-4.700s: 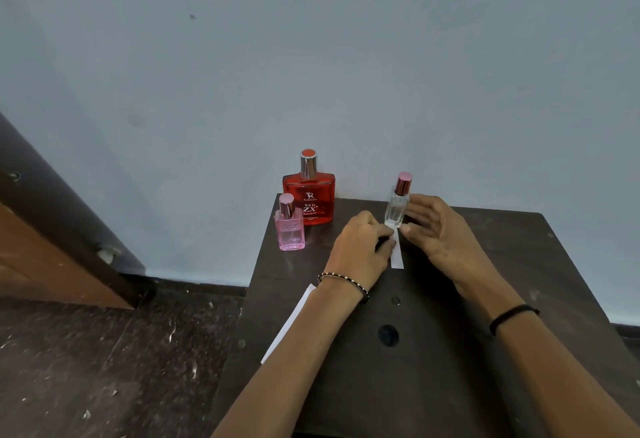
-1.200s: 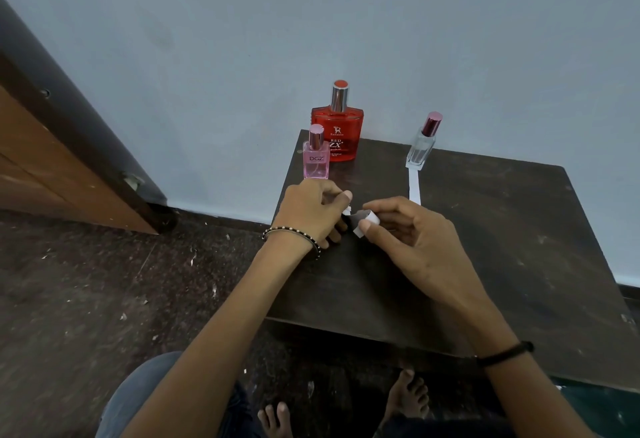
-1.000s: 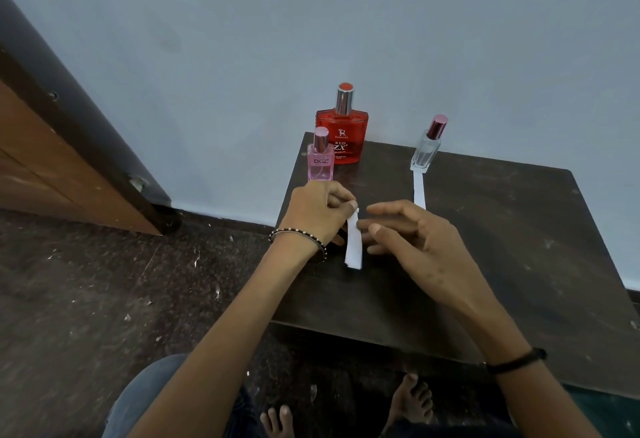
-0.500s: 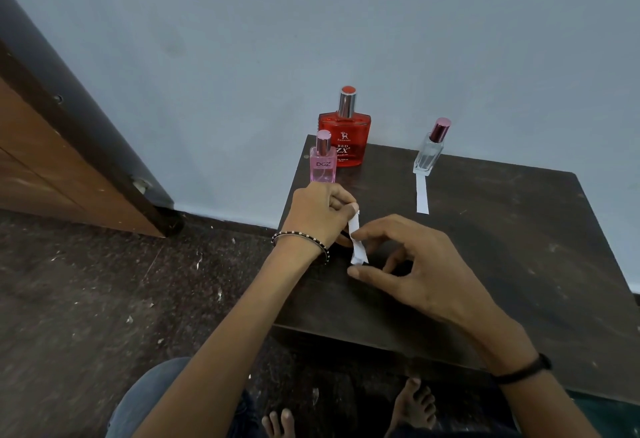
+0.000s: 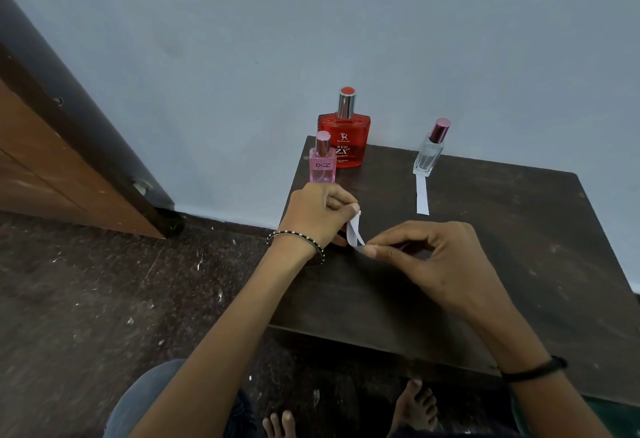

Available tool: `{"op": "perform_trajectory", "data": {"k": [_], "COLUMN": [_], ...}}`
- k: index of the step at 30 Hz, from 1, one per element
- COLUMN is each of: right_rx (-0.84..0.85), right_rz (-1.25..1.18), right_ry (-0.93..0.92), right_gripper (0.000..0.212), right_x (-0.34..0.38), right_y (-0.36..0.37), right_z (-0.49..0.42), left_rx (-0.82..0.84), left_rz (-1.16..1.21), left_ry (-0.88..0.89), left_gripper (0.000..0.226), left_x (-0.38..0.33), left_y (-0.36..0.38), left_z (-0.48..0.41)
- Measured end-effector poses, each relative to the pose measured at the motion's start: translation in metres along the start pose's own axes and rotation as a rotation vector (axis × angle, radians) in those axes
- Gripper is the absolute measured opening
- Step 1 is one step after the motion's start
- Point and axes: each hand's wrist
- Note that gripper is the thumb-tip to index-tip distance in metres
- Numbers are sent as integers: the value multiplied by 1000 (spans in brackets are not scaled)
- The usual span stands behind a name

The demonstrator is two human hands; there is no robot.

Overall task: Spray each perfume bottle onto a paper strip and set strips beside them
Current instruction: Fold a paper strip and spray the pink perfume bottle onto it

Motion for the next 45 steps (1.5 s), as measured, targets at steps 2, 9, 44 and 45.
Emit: {"op": "perform_trajectory", "data": {"k": [2, 9, 44, 45], "right_rx": [-31, -48, 21, 30], "right_rz": [-42, -299, 63, 102], "right_ry": [67, 265, 53, 13], "right_gripper": [11, 26, 5, 9], "right_x": [-2, -6, -5, -6], "right_y": [-1, 0, 19, 20], "right_z": [-1, -5, 0, 0], "left_rx": [31, 113, 361, 371], "left_rz": [62, 260, 251, 210], "left_ry": [-44, -116, -77, -35], "left_gripper": [7, 13, 32, 35], "left_x": [1, 1, 1, 1], "left_y": [-2, -11, -15, -16], "left_z": [0, 3, 4, 4]}}
Point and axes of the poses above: each hand's wrist, its own z-axis away from the middle knuckle, its own y-axis out of the palm, x = y × z, and after that the axes turned 11 degrees about -x, right-handed
